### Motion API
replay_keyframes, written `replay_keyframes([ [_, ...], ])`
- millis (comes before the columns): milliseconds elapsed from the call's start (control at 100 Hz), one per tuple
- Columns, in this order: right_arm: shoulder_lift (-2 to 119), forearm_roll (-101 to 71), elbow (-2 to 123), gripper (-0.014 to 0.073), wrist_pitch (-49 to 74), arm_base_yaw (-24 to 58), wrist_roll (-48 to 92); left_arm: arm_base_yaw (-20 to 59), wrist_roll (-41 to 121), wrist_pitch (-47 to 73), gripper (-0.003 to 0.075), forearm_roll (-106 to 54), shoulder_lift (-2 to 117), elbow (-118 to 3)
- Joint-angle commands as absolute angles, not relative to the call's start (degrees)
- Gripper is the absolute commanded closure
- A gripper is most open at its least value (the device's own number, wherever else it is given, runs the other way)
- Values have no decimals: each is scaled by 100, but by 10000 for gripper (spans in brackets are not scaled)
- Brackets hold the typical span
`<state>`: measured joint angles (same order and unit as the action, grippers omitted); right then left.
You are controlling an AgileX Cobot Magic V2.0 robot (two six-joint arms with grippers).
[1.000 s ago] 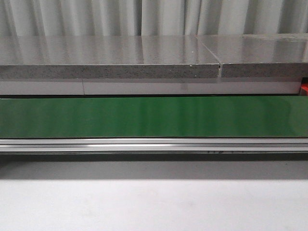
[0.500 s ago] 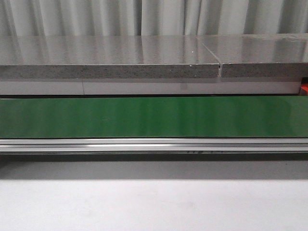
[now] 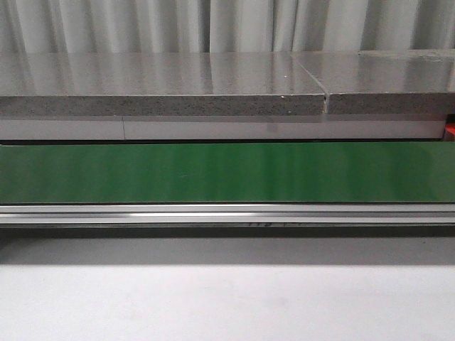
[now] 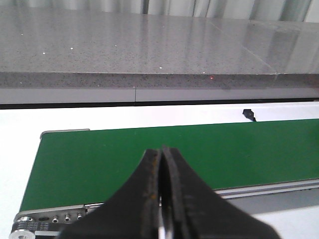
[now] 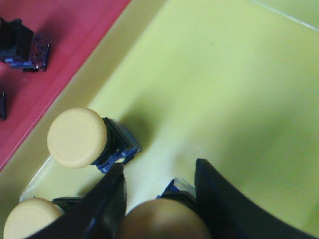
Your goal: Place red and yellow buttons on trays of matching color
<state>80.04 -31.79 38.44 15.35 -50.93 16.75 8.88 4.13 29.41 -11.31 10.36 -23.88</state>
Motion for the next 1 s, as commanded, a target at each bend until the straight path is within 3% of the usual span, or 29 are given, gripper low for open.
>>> replay_keyframes([
  [0, 7997, -3269, 3972, 451, 1141, -4996, 1664, 941, 410, 2547, 739, -1195, 1092, -2532],
  [470, 8549, -3264, 3972, 438, 1116, -4970, 1794, 941, 410, 2547, 739, -1195, 1092, -2532],
  [590, 8548, -3264, 3972, 326, 1147, -4970, 1825, 941, 410, 2547, 739, -1195, 1092, -2532],
  [780, 8536, -3264, 3977, 27, 1141, -4970, 1830, 941, 410, 2547, 739, -1195, 1092, -2532],
  [990, 8304, -3264, 4001, -2, 1193, -4970, 1830, 941, 410, 2547, 739, -1195, 1092, -2532],
])
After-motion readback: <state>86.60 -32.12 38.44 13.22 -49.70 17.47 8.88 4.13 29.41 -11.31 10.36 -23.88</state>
